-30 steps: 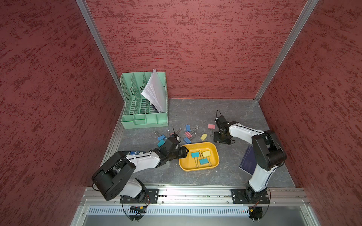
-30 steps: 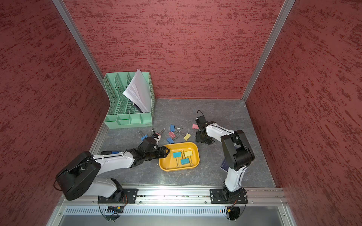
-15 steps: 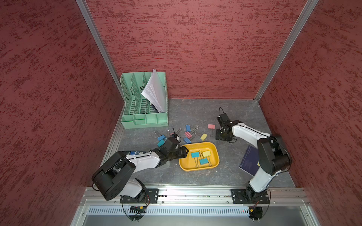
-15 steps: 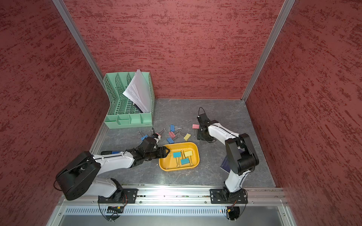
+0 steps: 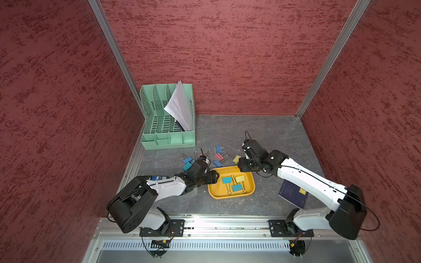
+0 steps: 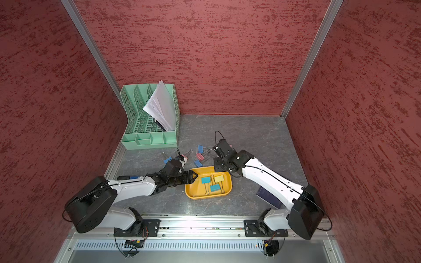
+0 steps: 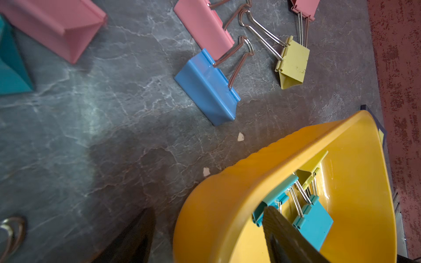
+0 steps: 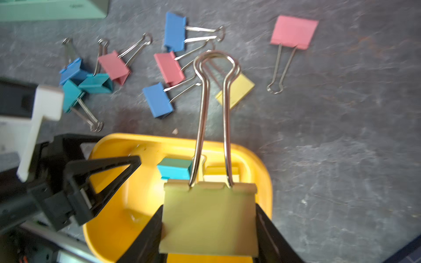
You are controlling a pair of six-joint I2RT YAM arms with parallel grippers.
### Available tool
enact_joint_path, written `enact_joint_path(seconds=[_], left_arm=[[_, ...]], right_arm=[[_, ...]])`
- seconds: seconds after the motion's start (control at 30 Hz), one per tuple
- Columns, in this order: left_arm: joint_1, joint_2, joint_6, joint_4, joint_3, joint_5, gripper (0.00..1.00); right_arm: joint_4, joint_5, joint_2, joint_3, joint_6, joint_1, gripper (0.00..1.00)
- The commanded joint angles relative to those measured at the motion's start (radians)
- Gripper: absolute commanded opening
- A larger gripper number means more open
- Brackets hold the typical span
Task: Put the binder clips in the storage box
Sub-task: Place the binder clip in the storage box, then pick up the binder clip at the center of the board.
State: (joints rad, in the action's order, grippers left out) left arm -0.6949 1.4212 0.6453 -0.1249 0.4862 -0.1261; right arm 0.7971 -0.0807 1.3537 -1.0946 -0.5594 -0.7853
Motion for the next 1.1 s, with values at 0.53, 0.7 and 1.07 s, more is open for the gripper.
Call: enact_joint_path(seconds=[0.53,0.7,1.07], left_arm=[[-0.008,0.027,-0.007,0.080,-0.016,0.009,0.79],[-0.008,0.031,-0.009,0.082,-0.009,0.007,0.79],[-0.007,0.042,-0.003,0.075,-0.015,0.003,0.79]], right_arm=[[-0.035,-0.023,0.071,0.130,-0.099,-0.087,0.87],[0.055,-0.066,0.087,-0.044,0.052,0.037,0.92],[-0.016,0.042,0.496,-0.399,0.223,0.365,0.93]])
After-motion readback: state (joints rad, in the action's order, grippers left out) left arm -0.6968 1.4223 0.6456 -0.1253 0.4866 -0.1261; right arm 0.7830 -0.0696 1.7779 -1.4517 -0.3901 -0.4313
